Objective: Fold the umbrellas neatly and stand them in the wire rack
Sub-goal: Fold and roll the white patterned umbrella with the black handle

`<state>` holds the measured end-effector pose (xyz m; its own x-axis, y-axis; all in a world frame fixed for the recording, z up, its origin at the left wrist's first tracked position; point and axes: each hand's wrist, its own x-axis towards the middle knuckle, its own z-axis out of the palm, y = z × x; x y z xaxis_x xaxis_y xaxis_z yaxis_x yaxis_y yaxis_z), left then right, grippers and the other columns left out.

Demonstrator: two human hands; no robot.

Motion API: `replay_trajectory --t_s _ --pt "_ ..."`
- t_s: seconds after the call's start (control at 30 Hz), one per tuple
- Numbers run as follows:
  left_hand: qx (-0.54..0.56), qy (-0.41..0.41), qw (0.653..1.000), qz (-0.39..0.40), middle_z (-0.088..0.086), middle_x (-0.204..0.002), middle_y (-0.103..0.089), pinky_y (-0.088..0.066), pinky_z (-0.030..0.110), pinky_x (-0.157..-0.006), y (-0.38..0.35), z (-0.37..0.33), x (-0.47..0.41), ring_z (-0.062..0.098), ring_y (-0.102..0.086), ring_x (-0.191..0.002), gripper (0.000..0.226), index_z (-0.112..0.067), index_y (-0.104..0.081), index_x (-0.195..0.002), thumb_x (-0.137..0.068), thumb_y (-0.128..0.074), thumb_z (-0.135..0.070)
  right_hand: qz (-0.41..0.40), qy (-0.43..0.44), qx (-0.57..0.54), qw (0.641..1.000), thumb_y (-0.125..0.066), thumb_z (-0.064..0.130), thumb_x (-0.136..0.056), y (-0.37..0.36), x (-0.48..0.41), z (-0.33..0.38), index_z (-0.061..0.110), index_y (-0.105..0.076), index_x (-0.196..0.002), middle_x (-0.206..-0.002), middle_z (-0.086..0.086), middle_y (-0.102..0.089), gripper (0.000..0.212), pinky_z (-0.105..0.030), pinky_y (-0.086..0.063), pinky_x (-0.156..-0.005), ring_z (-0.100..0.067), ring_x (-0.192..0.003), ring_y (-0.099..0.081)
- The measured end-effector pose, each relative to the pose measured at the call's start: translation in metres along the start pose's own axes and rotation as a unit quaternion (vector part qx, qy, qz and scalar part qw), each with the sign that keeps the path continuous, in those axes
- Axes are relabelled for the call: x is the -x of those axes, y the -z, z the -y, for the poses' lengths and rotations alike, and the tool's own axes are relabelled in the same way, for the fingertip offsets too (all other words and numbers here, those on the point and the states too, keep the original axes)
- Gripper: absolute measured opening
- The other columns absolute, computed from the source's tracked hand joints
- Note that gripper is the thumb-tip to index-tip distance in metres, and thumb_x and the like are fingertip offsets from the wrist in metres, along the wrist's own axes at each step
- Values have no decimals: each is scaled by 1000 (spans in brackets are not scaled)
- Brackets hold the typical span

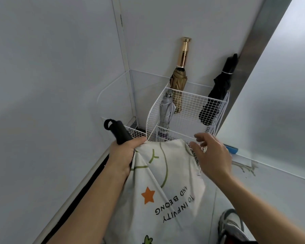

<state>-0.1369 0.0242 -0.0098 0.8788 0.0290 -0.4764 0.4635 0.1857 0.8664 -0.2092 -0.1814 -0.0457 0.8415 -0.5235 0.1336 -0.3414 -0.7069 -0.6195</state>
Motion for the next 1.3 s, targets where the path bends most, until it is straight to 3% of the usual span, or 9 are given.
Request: replay_trajectory --t_s 0.07,0.23,0.47,0.7,0.77,0.93,1.13,1.23,1.3 --pt "13 -14 999 -48 15 -80 -63 -53 31 -55 3 0 -8 25 -64 -64 28 -3 -57 -89 -74 -80 -2 -13 78 -72 994 -60 43 -90 5 13 14 25 -65 -116 -106 14 -65 32 -34 -53 -88 -6 -96 -61" --pt "89 4 995 -45 12 -72 -63 -57 32 -57 0 0 -11 23 -64 -59 24 -5 -59 -82 -74 -81 -6 331 83 -43 939 -69 81 -57 -9 48 38 46 -48 -131 -117 23 -61 84 -30 -50 -95 -1 -104 -58" --pt "90 -28 988 122 16 -90 -72 -58 43 -84 1 -10 10 29 -70 -83 52 -3 -68 -95 -54 -86 -29 463 -54 -238 852 -77 4 -76 6 28 32 16 -70 -94 -90 -1 -77 23 -38 -62 -79 -19 -83 -74" --pt "80 -5 968 239 16 -106 -73 -54 43 -87 5 -12 20 29 -70 -100 20 -13 -67 -81 -70 -79 -24 641 -144 -325 680 -65 11 -73 1 22 25 9 -68 -118 -112 -19 -67 45 -41 -57 -82 -31 -93 -68" --pt "75 13 982 175 25 -97 -68 -57 42 -78 3 -10 12 33 -70 -87 27 -4 -63 -89 -73 -79 -18 629 -137 -312 699 -69 15 -73 -2 26 28 11 -68 -114 -109 -15 -70 41 -39 -58 -80 -28 -90 -70" --pt "-35 -44 997 -49 26 -87 -71 -59 42 -68 9 -3 -8 34 -68 -71 37 9 -67 -92 -70 -83 -15 402 -48 -270 874 -78 50 -69 -3 30 30 27 -62 -126 -116 8 -71 64 -39 -52 -102 -8 -105 -68" --pt "22 -92 983 -155 10 -75 -61 -53 27 -56 20 -14 -19 24 -63 -65 18 -4 -59 -83 -78 -77 -6 398 112 -245 877 -85 56 -59 13 46 29 42 -46 -140 -137 21 -52 90 -31 -45 -105 -3 -126 -52" --pt "19 -91 985 -145 13 -77 -61 -54 32 -63 20 -11 -22 27 -63 -69 19 -4 -58 -80 -78 -76 -4 278 146 -192 930 -85 42 -70 7 51 29 39 -65 -116 -117 26 -62 51 -22 -47 -93 5 -109 -58" --pt "0 -84 989 -120 16 -82 -64 -57 35 -66 18 -9 -22 29 -65 -72 19 -1 -61 -88 -78 -77 -4 159 73 -250 952 -76 31 -84 10 42 30 21 -72 -80 -75 9 -69 12 -36 -52 -62 -6 -68 -64"
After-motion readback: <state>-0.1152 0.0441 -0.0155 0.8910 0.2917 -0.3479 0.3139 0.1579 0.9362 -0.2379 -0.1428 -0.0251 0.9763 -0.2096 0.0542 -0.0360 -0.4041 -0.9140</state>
